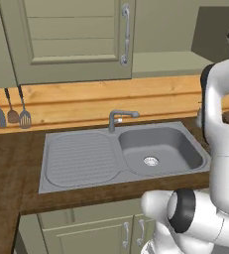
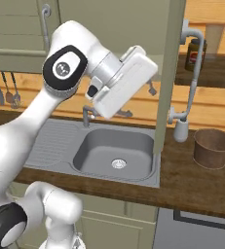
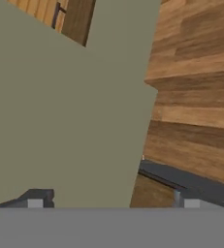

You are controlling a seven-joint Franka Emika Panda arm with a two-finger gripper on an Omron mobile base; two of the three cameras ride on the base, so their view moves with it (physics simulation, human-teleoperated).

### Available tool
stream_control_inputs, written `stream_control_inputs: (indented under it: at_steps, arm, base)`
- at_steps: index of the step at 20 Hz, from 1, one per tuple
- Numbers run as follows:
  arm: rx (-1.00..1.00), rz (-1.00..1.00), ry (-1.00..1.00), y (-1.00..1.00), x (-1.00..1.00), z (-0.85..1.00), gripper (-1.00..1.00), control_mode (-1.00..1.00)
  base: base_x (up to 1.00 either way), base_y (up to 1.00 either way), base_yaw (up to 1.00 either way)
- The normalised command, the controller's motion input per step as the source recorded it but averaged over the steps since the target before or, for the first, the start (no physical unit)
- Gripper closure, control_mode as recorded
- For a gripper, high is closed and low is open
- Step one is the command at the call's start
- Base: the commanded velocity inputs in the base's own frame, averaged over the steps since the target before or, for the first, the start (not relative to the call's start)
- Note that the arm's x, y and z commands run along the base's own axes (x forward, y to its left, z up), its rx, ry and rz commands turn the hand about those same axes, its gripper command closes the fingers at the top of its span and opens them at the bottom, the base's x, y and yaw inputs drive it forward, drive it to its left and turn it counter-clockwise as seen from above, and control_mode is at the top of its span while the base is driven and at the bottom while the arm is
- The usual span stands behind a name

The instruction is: Open the cabinet, pick up the bread from the cabinet and place it in the basket. Then move the basket to the dining counter.

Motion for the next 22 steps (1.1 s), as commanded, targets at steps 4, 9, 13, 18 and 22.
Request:
stream_control_inputs:
  at_steps: [4,9,13,18,22]
  arm:
    - [-0.03,0.05,-0.14,1.0,0.11,-0.06,-1.0,-1.0]
    - [-0.13,0.29,0.0,1.0,-0.35,0.17,-1.0,-1.0]
    - [-0.26,0.46,0.12,1.0,-0.45,0.26,-1.0,-1.0]
    - [-0.32,0.54,0.22,0.99,-0.34,0.3,-1.0,-1.0]
    - [-0.35,0.62,0.27,0.76,-0.23,0.43,-1.0,-1.0]
  base:
    - [0.0,0.0,0.0]
    - [0.0,0.0,0.0]
    - [0.0,0.0,0.0]
    - [0.0,0.0,0.0]
    - [0.0,0.0,0.0]
